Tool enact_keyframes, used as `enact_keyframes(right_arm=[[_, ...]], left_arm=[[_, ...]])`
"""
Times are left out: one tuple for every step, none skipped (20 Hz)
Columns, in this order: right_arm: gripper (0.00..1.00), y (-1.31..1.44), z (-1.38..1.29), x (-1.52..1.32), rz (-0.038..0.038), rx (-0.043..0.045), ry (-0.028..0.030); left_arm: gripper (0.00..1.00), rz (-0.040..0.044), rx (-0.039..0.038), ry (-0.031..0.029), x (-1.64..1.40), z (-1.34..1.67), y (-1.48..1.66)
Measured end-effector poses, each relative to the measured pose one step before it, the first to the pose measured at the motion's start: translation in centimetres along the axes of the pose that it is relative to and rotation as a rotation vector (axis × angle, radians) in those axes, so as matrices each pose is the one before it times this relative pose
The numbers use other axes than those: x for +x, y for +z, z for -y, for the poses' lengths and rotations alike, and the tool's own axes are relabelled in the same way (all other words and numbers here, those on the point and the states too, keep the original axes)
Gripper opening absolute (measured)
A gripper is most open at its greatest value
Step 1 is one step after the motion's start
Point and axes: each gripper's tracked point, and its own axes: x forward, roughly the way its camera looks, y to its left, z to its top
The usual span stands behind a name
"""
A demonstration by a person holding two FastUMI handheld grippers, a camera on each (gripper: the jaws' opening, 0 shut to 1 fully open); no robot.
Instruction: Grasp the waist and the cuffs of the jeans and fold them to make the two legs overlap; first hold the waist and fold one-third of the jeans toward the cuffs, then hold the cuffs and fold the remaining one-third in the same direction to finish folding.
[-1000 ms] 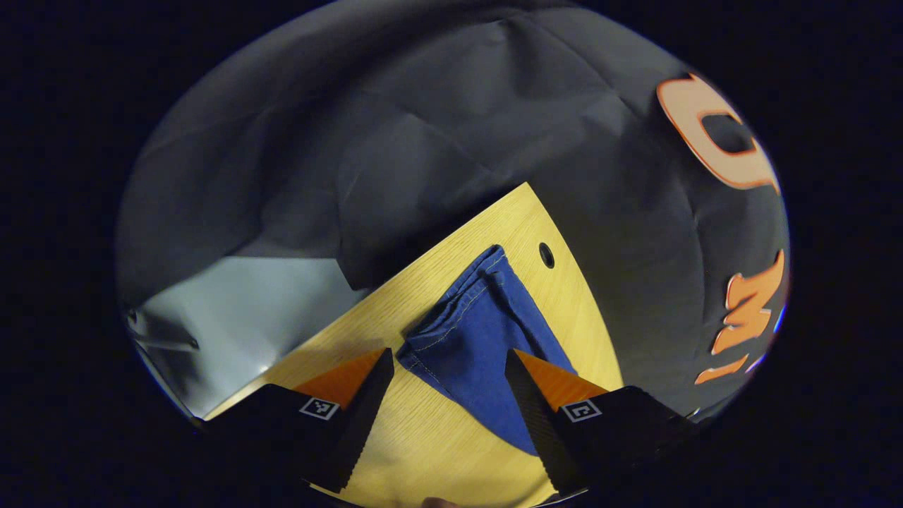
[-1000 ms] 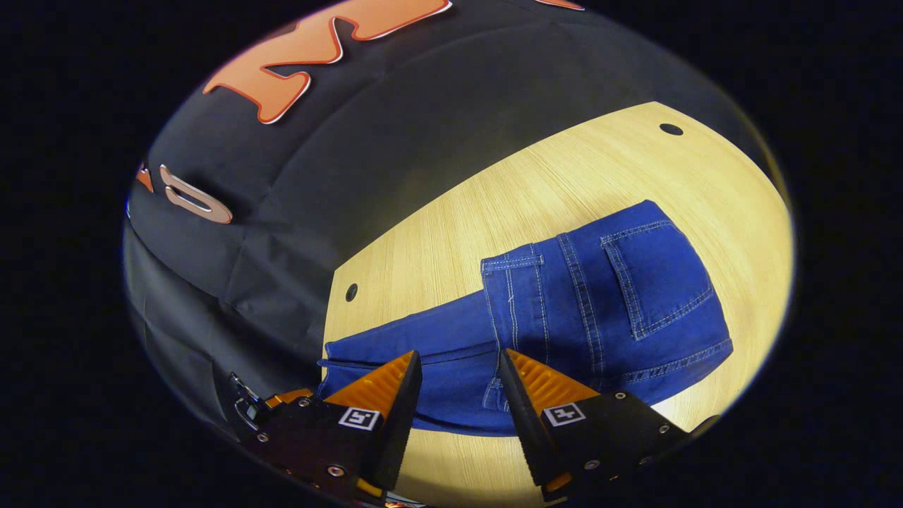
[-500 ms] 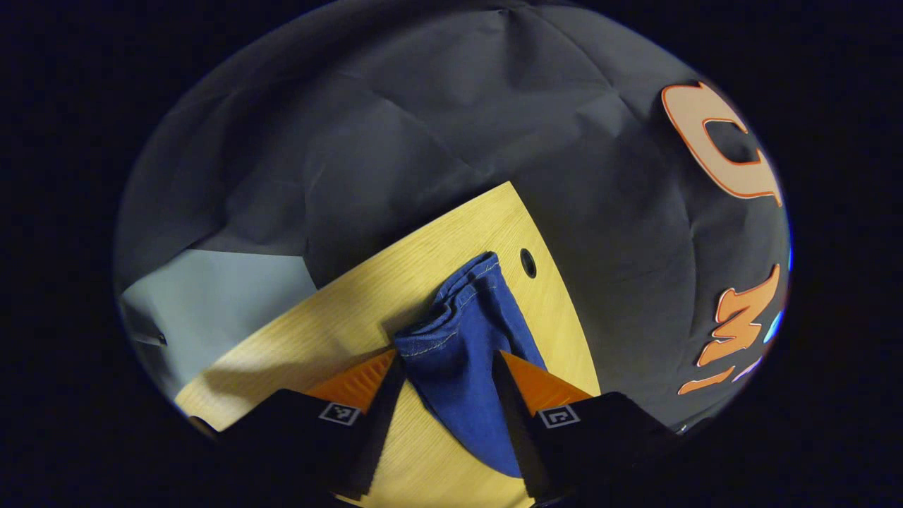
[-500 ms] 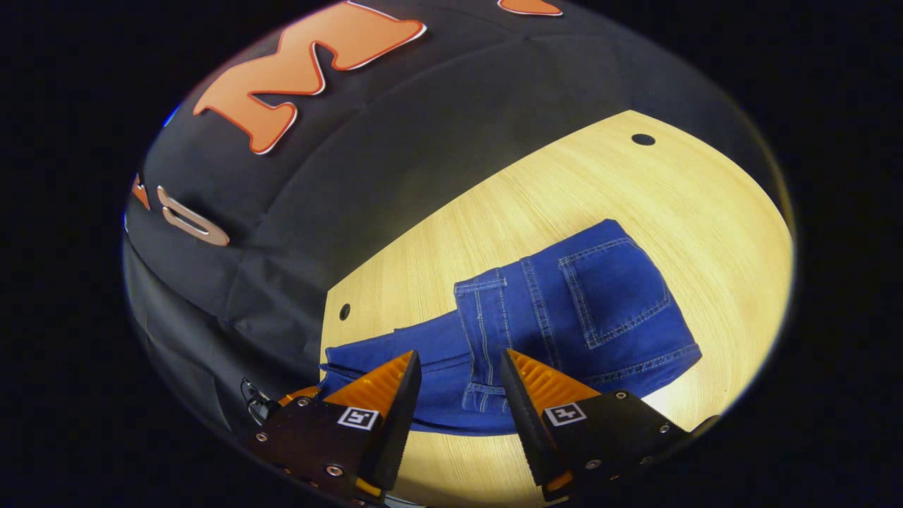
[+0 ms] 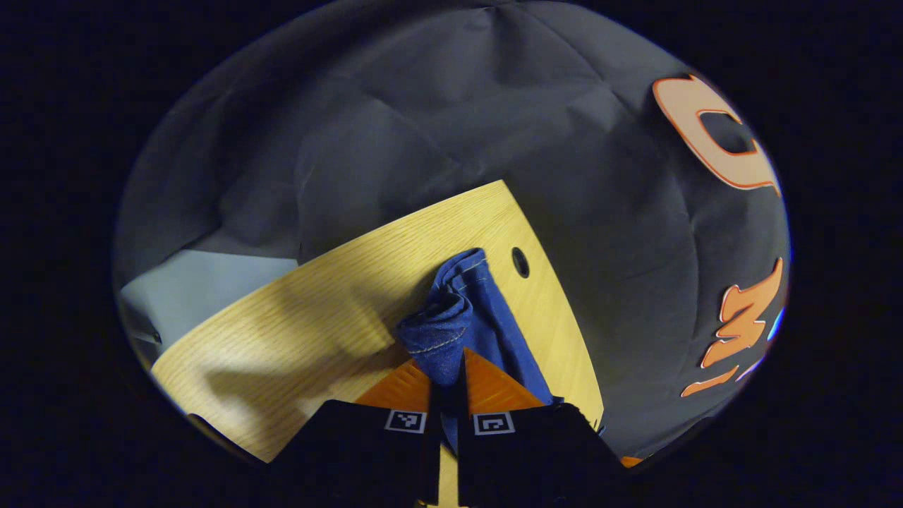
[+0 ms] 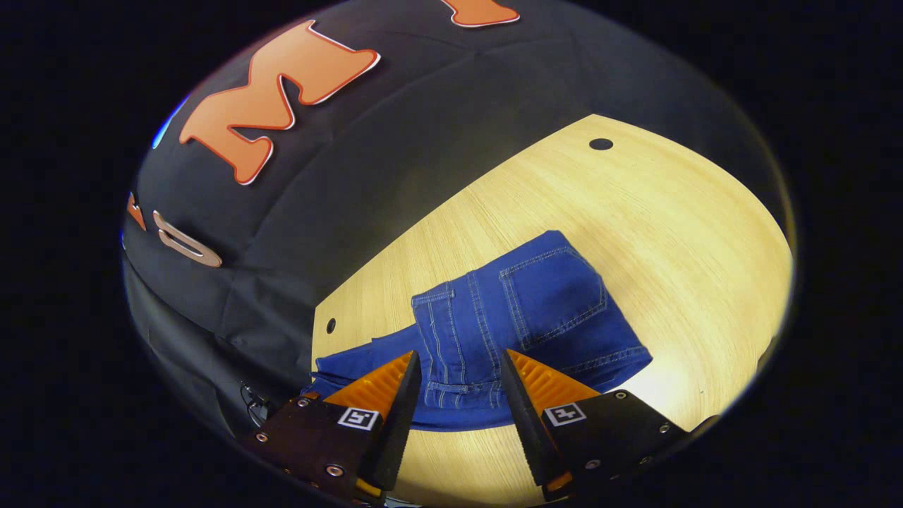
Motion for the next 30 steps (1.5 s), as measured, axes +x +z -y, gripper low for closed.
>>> enact_keyframes(right_arm=[[0.71,0.642,0.18,0.046,0.0146,-0.00052,0.00042],[0.72,0.549,-0.121,-0.168,0.0109,-0.00632,0.0101],[0.76,0.649,-0.168,-0.061,0.0141,-0.01413,0.00867],[0.8,0.559,-0.082,-0.088,0.01375,-0.01897,0.00508],[0.94,0.554,0.048,-0.059,0.01172,-0.0205,0.0014],[0.97,0.279,0.159,-0.176,0.00214,-0.01424,0.00606],[0.97,0.068,-0.076,-0.135,-0.00275,-0.00852,0.01059],[0.98,0.114,0.044,-0.04,-0.00436,-0.00508,0.01177],[0.98,0.019,0.096,-0.247,-0.00561,-0.00231,0.00458],[0.98,0.11,0.124,-0.128,-0.00074,-0.00626,0.00729],[0.98,0.247,0.199,-0.063,0.00206,-0.00979,0.00078],[0.98,0.139,0.131,-0.125,0.003,-0.00511,0.00635],[0.98,0.157,0.135,-0.162,0.00018,-0.00359,0.00599],[0.98,0.191,0.271,-0.269,0.00122,-0.00075,0.00468],[0.98,0.204,0.11,-0.196,0.0001,-0.00094,0.00908],[0.98,0.241,0.266,-0.09,0.00259,-0.00261,0.00102],[0.98,0.329,0.15,-0.129,0.00349,-0.00599,0.00687],[0.98,0.247,0.172,-0.18,0.00493,-0.00694,-0.0006],[0.98,0.282,0.138,-0.12,0.00526,-0.00965,0.0045],[0.98,0.19,0.172,-0.179,0.00318,-0.01096,-0.00056],[0.98,0.153,0.246,-0.138,0.00311,-0.01033,0.0005],[0.98,0.095,0.071,-0.175,0.00122,-0.00783,0.00572],[0.98,0.073,0.286,-0.012,0.00099,-0.00426,0.00063],[0.98,-0.036,0.316,-0.214,-0.00289,-0.00269,0.00026],[0.98,0.03,0.361,-0.088,0.00093,-0.00354,0.00041],[0.98,0.099,0.301,-0.21,0.00009,-0.0039,0.0023],[0.98,0.145,0.382,-0.021,0.0,0.00216,-0.00144],[0.98,0.174,0.357,-0.11,0.00199,0.00588,0.0032],[0.98,0.097,0.33,-0.186,-0.0033,0.00732,-0.00146],[0.98,0.02,0.423,-0.198,-0.00393,0.00749,0.00144]], left_arm=[[0.1,0.01673,0.02539,-0.01101,-1.207,0.925,0.153],[0.08,0.02007,0.02737,-0.01041,-0.992,0.993,0.29],[0.08,0.01811,0.03558,-0.01402,-1.027,1.314,0.325],[0.07,0.01667,0.03166,-0.01116,-0.828,1.22,0.06],[0.06,0.01296,0.03434,-0.01408,-0.825,1.407,0.128],[0.06,0.01164,0.0353,-0.01283,-0.881,1.436,0.085],[0.06,0.01276,0.03381,-0.0146,-0.583,1.46,0.096],[0.05,0.00711,0.03358,-0.00465,-0.676,1.202,-0.011],[0.06,0.00485,0.02685,-0.01002,-0.215,1.771,-0.368],[0.05,0.00837,0.0335,-0.0043,-0.424,1.5,-0.094],[0.05,0.00808,0.03124,-0.00838,-0.378,1.414,-0.191],[0.05,0.00798,0.03264,-0.00479,-0.446,1.309,-0.065],[0.05,0.00503,0.03055,-0.00736,-0.59,1.413,-0.018],[0.05,0.00778,0.02644,-0.00965,-0.652,1.423,0.177],[0.05,0.00471,0.01682,-0.01235,-0.319,1.283,0.192],[0.05,0.00511,0.01346,-0.01337,-0.311,1.576,0.218],[0.05,0.00866,0.01127,-0.01602,-0.208,1.328,-0.004],[0.05,0.00295,0.01285,-0.01745,-0.179,1.535,0.175],[0.05,0.00884,0.01112,-0.01829,-0.325,1.656,0.288],[0.05,0.00162,0.01564,-0.01787,-0.019,1.588,0.159],[0.05,0.00221,0.01462,-0.01608,0.075,1.616,0.197],[0.05,0.00191,0.01872,-0.02027,0.105,1.769,-0.045],[0.05,-0.00029,0.02029,-0.01791,0.37,1.76,-0.169],[0.05,-0.01157,0.00609,-0.02084,0.423,1.605,-0.366],[0.05,-0.01205,0.01635,-0.00722,0.516,1.304,-0.433],[0.05,-0.01039,0.01983,0.0103,0.922,0.617,-0.681],[0.05,-0.00454,-0.01632,0.00889,0.496,0.293,-0.359],[0.05,0.00392,-0.05486,-0.02308,0.605,0.916,-0.056],[0.05,-0.00492,-0.02035,0.02107,0.077,-0.708,0.23],[0.07,0.01375,-0.0225,0.03128,0.35,-1.58,0.209]])
